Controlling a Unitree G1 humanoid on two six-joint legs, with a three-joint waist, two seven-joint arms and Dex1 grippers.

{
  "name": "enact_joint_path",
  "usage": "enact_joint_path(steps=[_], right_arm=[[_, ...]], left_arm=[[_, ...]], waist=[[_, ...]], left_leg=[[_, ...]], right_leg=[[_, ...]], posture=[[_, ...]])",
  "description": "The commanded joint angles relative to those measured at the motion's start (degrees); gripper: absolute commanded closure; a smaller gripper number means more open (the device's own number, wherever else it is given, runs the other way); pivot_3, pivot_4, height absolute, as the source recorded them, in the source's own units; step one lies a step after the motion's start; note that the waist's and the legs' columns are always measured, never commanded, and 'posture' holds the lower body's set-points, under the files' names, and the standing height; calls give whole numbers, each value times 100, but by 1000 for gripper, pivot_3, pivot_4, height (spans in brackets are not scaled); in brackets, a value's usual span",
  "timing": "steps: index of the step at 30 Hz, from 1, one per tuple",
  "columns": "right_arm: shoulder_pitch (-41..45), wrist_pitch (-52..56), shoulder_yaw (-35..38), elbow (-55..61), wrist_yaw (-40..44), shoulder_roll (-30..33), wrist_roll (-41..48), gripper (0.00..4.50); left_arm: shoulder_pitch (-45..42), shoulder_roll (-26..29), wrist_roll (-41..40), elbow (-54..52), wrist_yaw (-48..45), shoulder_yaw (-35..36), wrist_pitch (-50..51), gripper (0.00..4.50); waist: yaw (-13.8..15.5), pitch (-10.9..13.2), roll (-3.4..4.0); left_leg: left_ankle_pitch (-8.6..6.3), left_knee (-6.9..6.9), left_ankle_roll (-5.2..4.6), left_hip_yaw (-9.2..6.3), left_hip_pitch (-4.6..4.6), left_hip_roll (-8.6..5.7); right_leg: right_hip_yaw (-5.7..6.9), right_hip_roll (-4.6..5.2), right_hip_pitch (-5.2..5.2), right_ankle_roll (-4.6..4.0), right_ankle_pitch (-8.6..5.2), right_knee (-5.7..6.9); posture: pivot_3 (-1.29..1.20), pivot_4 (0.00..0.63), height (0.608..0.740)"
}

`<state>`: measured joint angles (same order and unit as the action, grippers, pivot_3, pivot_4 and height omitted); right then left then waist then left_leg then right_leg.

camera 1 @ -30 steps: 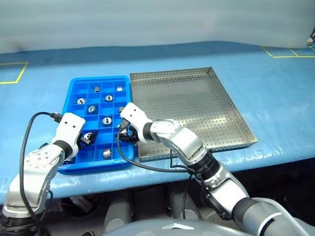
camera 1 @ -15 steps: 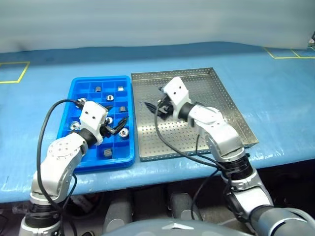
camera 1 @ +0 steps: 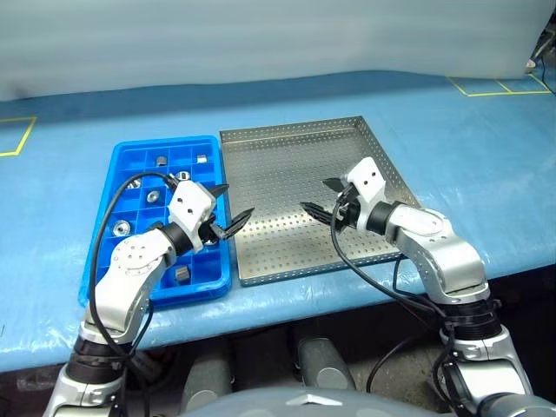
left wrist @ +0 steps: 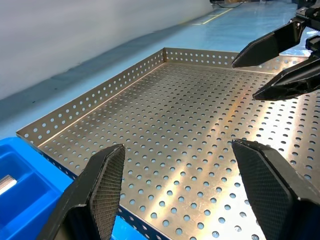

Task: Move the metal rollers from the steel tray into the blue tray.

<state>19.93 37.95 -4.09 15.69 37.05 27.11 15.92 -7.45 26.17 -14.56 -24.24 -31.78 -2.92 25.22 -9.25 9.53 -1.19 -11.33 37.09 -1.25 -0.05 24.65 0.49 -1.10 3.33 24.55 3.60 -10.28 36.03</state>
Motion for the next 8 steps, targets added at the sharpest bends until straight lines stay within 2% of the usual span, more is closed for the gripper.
enact_joint_path(steps=[1,8], right_arm=[[11,-50,136,227,-4,48,103,529],[69,-73,115,154,-68,3,91,529]], left_arm=[[-53,-21,9,-3,49,122,-176,750],[-59,-55,32,23,130,90,-137,750]], waist=[[-20,0,0],[-83,0,0]], left_leg=[[0,0,0,0,1,0],[0,-1,0,-3,1,-1]], right_leg=[[0,0,1,0,0,0],[0,2,0,2,1,0]], posture=[[-248,150,740],[-239,150,740]])
